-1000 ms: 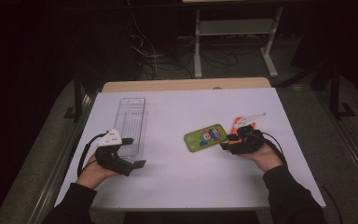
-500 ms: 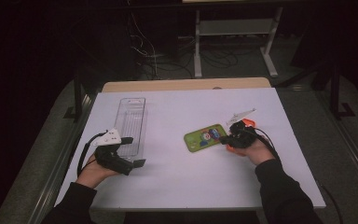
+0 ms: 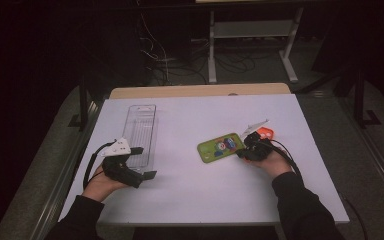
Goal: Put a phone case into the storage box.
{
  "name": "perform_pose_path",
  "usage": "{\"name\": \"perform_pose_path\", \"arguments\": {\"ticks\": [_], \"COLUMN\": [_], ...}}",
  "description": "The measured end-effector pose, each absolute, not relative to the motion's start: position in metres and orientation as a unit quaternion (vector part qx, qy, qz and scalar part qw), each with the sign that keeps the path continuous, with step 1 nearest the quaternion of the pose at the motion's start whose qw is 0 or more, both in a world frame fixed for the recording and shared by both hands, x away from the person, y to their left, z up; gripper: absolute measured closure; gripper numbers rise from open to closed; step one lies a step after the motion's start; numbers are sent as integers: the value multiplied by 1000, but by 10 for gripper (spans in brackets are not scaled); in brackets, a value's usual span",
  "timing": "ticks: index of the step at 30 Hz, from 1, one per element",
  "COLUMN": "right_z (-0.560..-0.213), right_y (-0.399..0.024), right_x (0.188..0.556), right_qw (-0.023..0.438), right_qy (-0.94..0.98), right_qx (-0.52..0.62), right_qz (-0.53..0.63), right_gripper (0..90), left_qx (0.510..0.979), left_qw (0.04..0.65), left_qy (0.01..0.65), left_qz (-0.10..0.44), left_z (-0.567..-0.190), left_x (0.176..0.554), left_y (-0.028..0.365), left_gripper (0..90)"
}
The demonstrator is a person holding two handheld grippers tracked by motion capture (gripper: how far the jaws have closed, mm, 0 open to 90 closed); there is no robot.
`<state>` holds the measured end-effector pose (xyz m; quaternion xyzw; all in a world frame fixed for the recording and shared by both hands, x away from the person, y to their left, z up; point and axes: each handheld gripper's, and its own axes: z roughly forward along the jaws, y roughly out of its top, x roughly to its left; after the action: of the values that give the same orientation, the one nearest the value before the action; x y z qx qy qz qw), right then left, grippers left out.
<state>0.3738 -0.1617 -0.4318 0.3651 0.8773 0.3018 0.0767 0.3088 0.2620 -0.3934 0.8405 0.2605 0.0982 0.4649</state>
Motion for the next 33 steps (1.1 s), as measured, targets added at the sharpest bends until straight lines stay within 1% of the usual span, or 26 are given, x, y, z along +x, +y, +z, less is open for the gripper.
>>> {"name": "perform_pose_path", "arguments": {"ticks": [13,21,33], "right_z": [-431,-429,-427], "right_y": [-169,-187,-205], "right_x": [372,368,365], "right_qw": [77,73,98], "right_qy": [879,875,877], "right_qx": [371,387,396], "right_qz": [288,281,253], "right_gripper": [885,886,886], "left_qx": [841,841,839], "left_qw": [464,465,468], "left_qy": [259,258,261], "left_qz": [99,100,98], "left_z": [-393,-393,-393], "left_x": [309,309,309], "left_y": [263,263,262], "left_gripper": [1,1,1]}}
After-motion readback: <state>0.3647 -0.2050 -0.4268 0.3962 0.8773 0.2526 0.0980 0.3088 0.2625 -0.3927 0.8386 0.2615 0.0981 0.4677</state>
